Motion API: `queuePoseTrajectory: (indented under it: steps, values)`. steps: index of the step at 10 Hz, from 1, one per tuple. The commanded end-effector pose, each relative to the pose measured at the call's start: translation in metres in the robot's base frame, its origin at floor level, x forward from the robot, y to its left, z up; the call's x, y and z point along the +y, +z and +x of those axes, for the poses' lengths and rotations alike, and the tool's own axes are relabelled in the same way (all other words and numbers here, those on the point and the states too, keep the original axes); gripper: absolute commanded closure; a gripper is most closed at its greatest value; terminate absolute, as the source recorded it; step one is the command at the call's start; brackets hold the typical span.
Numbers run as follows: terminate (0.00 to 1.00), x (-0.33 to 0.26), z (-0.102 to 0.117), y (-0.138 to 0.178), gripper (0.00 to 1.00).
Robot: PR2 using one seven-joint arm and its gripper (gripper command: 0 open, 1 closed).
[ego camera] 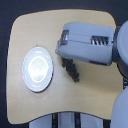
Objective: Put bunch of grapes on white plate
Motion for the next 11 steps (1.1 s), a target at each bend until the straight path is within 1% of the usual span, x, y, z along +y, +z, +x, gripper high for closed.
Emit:
queuePoseTrajectory:
  steps: [1, 5, 9, 11]
  values:
    - [0.0, -0.004, -0.009, 0.008, 1.0]
    - [0.0, 0.0, -0.008, 0.009, 1.0]
    - [0.0, 0.011, -0.004, 0.013, 1.0]
    - [0.0, 0.021, 0.005, 0.029, 1.0]
